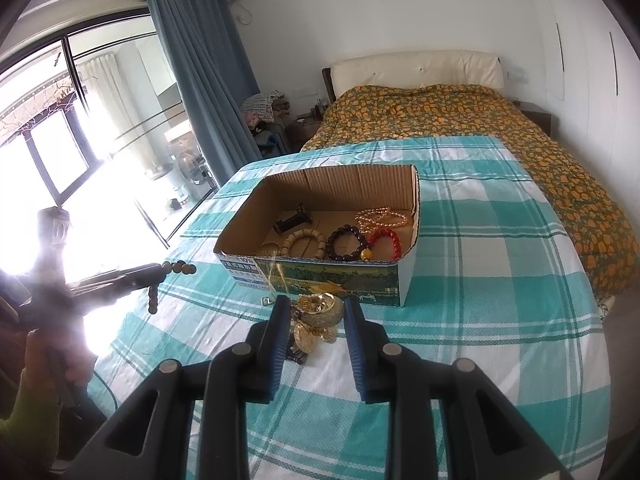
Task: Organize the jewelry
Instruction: 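Carry the wooden bracelet and gold pendant into the box and open both tools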
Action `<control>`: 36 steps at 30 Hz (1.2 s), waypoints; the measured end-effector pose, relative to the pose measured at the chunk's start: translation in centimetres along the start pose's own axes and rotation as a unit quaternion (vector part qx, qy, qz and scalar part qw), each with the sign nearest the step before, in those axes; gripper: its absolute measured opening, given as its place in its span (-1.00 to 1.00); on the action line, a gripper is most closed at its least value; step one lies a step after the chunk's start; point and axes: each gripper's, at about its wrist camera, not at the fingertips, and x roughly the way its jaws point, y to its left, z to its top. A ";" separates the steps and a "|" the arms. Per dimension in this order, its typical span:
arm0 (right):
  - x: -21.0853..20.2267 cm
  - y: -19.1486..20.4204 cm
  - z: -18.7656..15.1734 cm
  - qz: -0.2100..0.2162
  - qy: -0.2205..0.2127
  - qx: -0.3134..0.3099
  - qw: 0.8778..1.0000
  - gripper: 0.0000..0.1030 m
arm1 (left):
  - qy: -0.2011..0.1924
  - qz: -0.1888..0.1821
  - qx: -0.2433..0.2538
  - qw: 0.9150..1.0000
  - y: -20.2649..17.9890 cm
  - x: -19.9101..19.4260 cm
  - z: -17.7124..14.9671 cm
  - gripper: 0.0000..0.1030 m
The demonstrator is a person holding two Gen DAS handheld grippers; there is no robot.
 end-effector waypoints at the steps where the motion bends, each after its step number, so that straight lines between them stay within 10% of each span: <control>1: 0.1 0.0 0.1 0.001 0.001 0.001 1.000 -0.46 | 0.000 -0.001 -0.001 1.000 0.0 0.0 0.0 -0.58; 10: 1.1 -0.1 1.0 0.007 0.011 0.007 1.000 -0.46 | 0.005 -0.020 -0.020 1.000 0.5 0.2 1.7 -0.58; 20: 3.4 1.1 9.3 0.010 -0.015 -0.025 1.000 -0.46 | -0.001 -0.025 -0.035 0.999 1.0 2.9 8.0 -0.58; 34: 17.1 -1.1 10.0 -0.009 0.102 -0.001 0.995 -0.42 | 0.063 0.029 -0.014 0.998 2.4 13.5 8.6 -0.54; 36: 17.9 -1.7 9.6 -0.019 0.105 0.009 0.994 -0.10 | 0.067 0.045 -0.015 0.997 2.4 13.8 8.0 -0.19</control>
